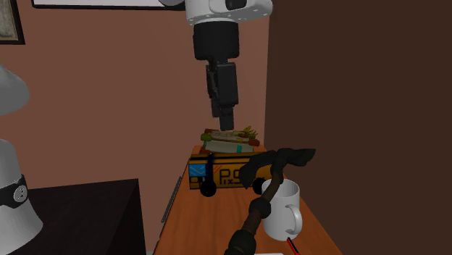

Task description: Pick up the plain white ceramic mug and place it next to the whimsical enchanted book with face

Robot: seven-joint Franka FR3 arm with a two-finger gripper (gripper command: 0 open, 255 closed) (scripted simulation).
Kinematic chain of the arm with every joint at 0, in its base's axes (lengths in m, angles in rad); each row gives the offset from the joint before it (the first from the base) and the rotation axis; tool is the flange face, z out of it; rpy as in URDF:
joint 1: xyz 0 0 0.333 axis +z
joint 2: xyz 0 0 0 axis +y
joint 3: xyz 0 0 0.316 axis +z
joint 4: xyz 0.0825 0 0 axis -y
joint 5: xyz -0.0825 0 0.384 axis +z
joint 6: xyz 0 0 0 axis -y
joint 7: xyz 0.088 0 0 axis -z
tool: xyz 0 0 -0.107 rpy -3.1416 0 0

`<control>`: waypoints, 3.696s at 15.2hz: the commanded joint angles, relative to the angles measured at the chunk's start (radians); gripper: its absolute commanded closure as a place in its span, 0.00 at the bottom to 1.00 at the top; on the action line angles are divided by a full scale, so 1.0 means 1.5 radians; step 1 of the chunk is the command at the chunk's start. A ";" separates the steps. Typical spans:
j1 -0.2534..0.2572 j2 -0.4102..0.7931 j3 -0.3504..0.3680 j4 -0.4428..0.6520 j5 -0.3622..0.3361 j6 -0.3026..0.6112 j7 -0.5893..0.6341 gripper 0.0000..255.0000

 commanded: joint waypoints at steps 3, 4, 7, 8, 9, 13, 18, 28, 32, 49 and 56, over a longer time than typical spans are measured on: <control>-0.005 0.114 -0.022 0.068 0.075 0.028 -0.064 0.00; -0.009 0.141 -0.025 0.086 0.095 0.032 -0.080 0.00; -0.026 0.226 -0.027 0.146 0.154 0.036 -0.126 0.00; -0.034 0.254 -0.025 0.169 0.173 0.035 -0.140 0.00; -0.042 0.282 -0.023 0.192 0.190 0.033 -0.153 0.00; -0.079 0.395 -0.006 0.294 0.252 0.019 -0.193 0.00; -0.079 0.419 0.003 0.285 0.265 0.051 -0.200 0.00; -0.078 0.432 0.008 0.281 0.273 0.068 -0.205 0.00; -0.078 0.432 0.008 0.281 0.273 0.067 -0.205 1.00; -0.071 0.382 -0.006 0.299 0.244 0.005 -0.174 1.00; -0.068 0.353 -0.013 0.321 0.226 -0.042 -0.154 1.00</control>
